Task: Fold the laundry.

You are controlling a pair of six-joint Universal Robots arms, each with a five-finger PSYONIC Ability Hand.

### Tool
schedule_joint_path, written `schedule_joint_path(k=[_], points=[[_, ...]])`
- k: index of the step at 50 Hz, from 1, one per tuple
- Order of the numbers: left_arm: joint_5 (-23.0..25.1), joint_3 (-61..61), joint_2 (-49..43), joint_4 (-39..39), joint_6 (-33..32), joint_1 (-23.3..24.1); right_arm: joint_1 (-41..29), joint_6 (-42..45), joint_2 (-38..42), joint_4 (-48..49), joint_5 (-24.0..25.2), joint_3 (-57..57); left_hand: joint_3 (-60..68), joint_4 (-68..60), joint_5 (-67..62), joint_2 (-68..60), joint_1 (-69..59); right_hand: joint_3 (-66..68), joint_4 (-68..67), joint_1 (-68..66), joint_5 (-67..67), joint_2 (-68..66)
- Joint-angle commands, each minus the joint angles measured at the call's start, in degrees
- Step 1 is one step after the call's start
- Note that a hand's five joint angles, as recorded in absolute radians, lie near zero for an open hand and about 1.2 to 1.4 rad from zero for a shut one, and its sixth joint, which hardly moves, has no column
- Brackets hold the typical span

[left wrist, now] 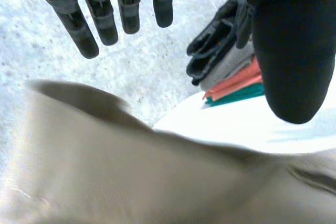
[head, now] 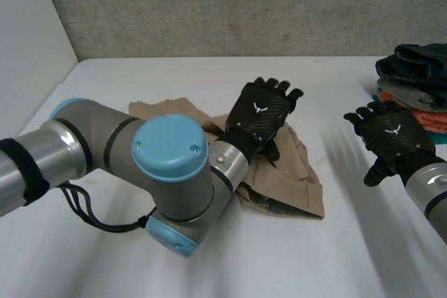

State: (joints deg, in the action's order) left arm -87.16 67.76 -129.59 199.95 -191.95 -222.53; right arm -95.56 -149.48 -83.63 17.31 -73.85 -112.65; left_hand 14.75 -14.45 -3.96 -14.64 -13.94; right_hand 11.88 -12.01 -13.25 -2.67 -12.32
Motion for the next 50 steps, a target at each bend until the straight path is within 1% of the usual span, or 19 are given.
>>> schedule_joint_path(k=[1, 6, 9, 10, 13, 14, 17, 21, 22, 28, 31, 32, 33, 34, 36, 37, 40, 44, 50], points=[[0.58, 5.97, 11.8, -0.09, -0.53, -2.73, 0.47, -3.36, -4.17, -2.1, -0.07, 0.76, -2.01, 1.71, 1.22, 1.91, 1.2, -1.88, 2.01, 3.25, 2.67, 2.32], [1.55, 11.6, 20.33, 0.08, -1.14, -9.57, -1.37, -5.55, -5.14, -13.67, 0.11, 3.74, -1.5, 1.21, 0.71, 1.4, 0.7, -1.88, 2.01, 3.25, 2.67, 2.32], [5.23, 14.15, 21.75, -0.18, -2.37, -16.08, -4.01, -8.45, -5.06, -18.27, 0.54, 4.71, -1.17, 0.87, 0.38, 1.07, 0.36, -1.88, 2.01, 3.25, 2.67, 2.32], [8.29, 14.94, 21.31, -0.7, -3.77, -20.09, -5.84, -11.16, -5.32, -19.85, 0.98, 4.98, -0.5, 0.2, -0.29, 0.4, -0.31, -1.88, 2.01, 3.25, 2.67, 2.32], [12.52, 15.3, 19.73, -1.49, -6.67, -25.3, -8.58, -14.78, -4.62, -19.69, 0.72, 5.07, -0.49, 0.2, -0.3, 0.39, -0.31, -1.88, 2.01, 3.25, 2.67, 2.32], [14.97, 15.12, 17.46, -2.28, -9.12, -28.54, -10.59, -16.53, -4.18, -19.17, 0.37, 5.07, -0.33, 0.03, -0.46, 0.23, -0.48, -1.88, 2.01, 3.25, 2.67, 2.32], [17.45, 14.25, 12.97, -4.21, -13.87, -33.04, -14.46, -18.39, -2.51, -17.23, 0.2, 4.98, -0.16, -0.14, -0.63, 0.06, -0.65, -1.88, 2.01, 3.25, 2.67, 2.32], [20.01, 11.88, 6.29, -7.82, -23.97, -38.84, -21.32, -18.84, 3.46, -10.3, -3.05, 5.15, -0.33, 0.03, -0.46, 0.22, -0.48, -1.88, 2.01, 3.25, 2.67, 2.32], [20.36, 10.56, 3.84, -9.13, -27.82, -39.9, -23.59, -18.75, 5.56, -7.24, -5.75, 5.33, -0.49, 0.19, -0.3, 0.39, -0.31, -1.88, 2.01, 3.25, 2.67, 2.32], [20.45, 6.34, -4.26, -11.25, -37.26, -40.61, -28.45, -16.82, 13.13, 1.84, -14.74, 7.87, 0.51, -0.81, -1.3, -0.61, -1.31, -1.15, 1.27, 2.52, 1.94, 1.59], [20.54, 5.54, -5.5, -11.08, -38.41, -40.0, -29.07, -14.62, 16.82, 3.43, -17.64, 8.93, 9.9, -10.2, -10.69, -10.0, -10.71, 18.66, -18.53, -17.29, -17.87, -18.22], [20.54, 5.45, -5.5, -11.08, -38.24, -39.65, -28.98, -14.36, 17.44, 3.51, -17.99, 9.2, 15.26, -15.56, -16.05, -15.37, -16.07, 25.72, -25.59, -24.35, -24.93, -25.28], [20.54, 5.45, -5.5, -10.99, -37.97, -39.12, -28.8, -13.57, 17.53, 3.6, -18.43, 9.46, 22.98, -23.28, -23.77, -23.08, -23.78, 40.27, -40.15, -38.91, -39.49, -39.83], [20.62, 5.45, -5.5, -10.9, -37.45, -37.81, -28.63, -13.3, 17.53, 3.78, -18.52, 9.46, 42.71, -43.0, -43.5, -42.81, -43.51, 47.41, -47.29, -46.04, -46.63, -46.97], [20.54, 5.37, -5.41, -10.64, -37.0, -36.4, -28.45, -13.04, 17.36, 4.48, -18.61, 9.46, 63.33, -63.62, -64.11, -63.43, -64.13, 60.21, -60.08, -58.84, -59.42, -59.77], [20.54, 5.45, -5.06, -10.46, -36.92, -35.61, -28.28, -12.95, 16.57, 5.53, -18.79, 9.46, 65.24, -65.53, -66.03, -65.34, -66.04, 68.04, -67.91, -66.67, -67.25, -67.6], [19.83, 6.59, -3.14, -10.29, -36.57, -33.85, -27.92, -12.07, 12.8, 6.41, -18.7, 10.07, 65.25, -65.55, -66.04, -65.36, -66.06, 68.12, -67.99, -66.75, -67.33, -67.68], [19.57, 11.51, 5.3, -11.08, -33.23, -33.05, -25.56, -6.72, 9.01, 6.59, -17.91, 14.46, 65.25, -65.55, -66.04, -65.36, -66.06, 68.12, -67.99, -66.75, -67.33, -67.68], [19.57, 20.56, 16.2, -10.73, -22.08, -28.67, -21.68, 2.33, 18.84, 6.33, -17.82, 30.0, 65.25, -65.55, -66.04, -65.36, -66.06, 68.12, -67.99, -66.75, -67.33, -67.68]])
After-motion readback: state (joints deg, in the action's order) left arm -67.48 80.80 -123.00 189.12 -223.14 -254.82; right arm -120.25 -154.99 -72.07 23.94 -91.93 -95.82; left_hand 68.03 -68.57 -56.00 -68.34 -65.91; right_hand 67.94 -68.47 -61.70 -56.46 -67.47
